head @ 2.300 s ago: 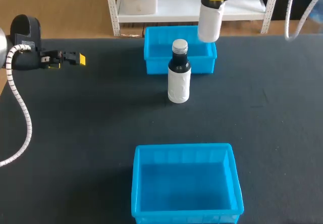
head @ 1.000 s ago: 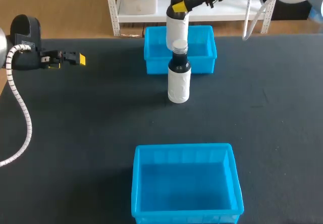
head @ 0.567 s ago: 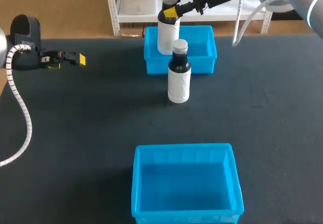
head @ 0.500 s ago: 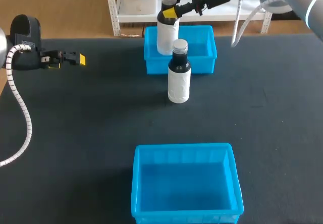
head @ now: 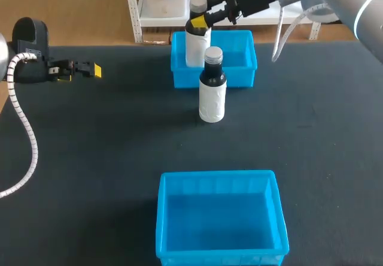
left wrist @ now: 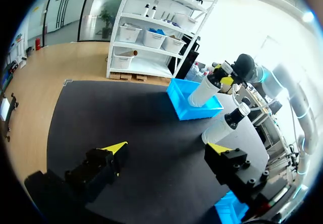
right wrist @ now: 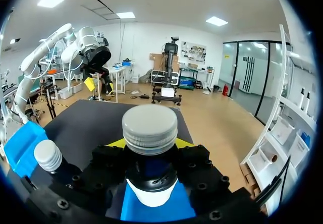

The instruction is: Pick up the bottle, and place it in the far bin if it is heavy, or in the near bin if it is light.

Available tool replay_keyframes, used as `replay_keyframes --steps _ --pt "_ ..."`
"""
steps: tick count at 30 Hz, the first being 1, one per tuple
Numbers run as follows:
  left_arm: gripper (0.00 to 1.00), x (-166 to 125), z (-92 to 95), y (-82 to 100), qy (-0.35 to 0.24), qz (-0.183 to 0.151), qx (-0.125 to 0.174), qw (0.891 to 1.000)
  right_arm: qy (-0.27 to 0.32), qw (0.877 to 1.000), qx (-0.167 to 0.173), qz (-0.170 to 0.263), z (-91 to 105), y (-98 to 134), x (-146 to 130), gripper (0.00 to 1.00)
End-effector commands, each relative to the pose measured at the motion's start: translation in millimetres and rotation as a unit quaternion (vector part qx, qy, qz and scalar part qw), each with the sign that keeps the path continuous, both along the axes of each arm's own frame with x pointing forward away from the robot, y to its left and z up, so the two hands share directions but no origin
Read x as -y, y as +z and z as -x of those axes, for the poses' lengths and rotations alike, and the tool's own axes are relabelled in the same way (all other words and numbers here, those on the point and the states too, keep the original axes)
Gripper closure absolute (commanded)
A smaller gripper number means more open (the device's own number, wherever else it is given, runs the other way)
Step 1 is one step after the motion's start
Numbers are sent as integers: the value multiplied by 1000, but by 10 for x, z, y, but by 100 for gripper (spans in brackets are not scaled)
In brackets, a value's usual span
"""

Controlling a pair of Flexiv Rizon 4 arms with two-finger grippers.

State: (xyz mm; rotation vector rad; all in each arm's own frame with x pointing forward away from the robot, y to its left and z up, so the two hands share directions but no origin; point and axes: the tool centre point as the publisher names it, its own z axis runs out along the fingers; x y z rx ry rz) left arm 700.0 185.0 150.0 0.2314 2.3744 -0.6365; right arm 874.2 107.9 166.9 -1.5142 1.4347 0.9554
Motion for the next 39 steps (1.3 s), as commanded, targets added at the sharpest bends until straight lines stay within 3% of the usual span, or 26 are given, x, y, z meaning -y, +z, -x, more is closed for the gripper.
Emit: replay_keyframes --steps 1,39 --pt "0 0 0 0 0 0 0 1000 85 996 -37 6 -95 -40 -34 100" --pt "0 0 0 0 0 0 0 1000 95 994 -60 14 -111 -262 -71 100"
